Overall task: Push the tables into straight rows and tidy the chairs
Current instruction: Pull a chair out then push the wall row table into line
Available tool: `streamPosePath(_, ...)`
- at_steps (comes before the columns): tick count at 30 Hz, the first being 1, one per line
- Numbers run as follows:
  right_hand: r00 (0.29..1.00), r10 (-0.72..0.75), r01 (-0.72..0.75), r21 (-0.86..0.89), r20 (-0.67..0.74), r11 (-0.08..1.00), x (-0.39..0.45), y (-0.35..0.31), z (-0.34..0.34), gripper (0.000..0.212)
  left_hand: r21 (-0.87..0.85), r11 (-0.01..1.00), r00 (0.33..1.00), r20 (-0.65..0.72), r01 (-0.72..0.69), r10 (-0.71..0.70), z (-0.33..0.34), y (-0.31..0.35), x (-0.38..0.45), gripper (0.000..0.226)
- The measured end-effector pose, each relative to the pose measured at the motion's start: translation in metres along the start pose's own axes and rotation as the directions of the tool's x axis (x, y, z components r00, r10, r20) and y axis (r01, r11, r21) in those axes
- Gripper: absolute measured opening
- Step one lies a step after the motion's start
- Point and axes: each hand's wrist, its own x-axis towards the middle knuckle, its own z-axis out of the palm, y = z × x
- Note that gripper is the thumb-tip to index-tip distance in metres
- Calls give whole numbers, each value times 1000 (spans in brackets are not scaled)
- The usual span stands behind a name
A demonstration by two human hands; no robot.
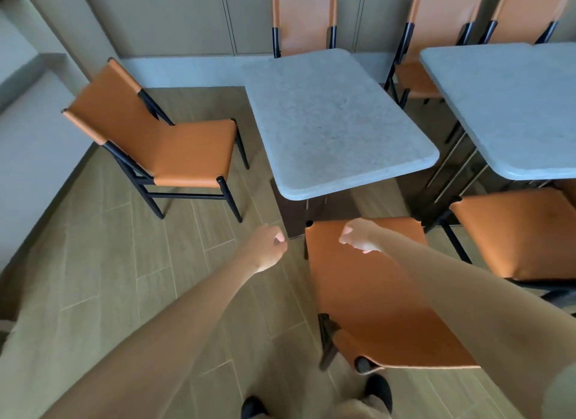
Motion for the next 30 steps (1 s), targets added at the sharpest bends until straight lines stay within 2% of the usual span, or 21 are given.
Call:
streamPosePath(4, 999, -24, 23, -42, -45, 999, 6, -73, 24, 36, -13, 1000, 995, -96, -21, 20, -65, -72, -10, 32)
streamPosePath(10, 993, 54, -54, 4, -104, 999, 27, -120, 30, 34, 36, 998, 993, -101, -59, 62, -118, -146, 16, 29)
streamPosePath(13, 985, 109, -106, 33, -137, 994, 46, -135, 24, 32, 44, 997, 995, -72, -69, 72, -136, -167, 33, 29)
streamPosePath(16, 989, 121, -124, -23, -89, 992, 71, -162, 22, 30, 85, 995, 998, -8, -54, 54, -160, -191, 53, 30)
streamPosePath(21, 984, 115, -115, 10, -137, 993, 139, -237, 11, 22, 114, 993, 999, -18, -35, 37, -231, -232, 128, 29)
streamPosePath(25, 995, 51, -56, -59, -84, 997, 198, -311, -10, 23, 187, 981, 999, -20, -44, 48, -298, -254, 193, 28)
streamPosePath(30, 998, 14, -19, -73, -66, 997, 250, -394, -38, 20, 178, 983, 996, -57, -51, 62, -373, -280, 259, 30)
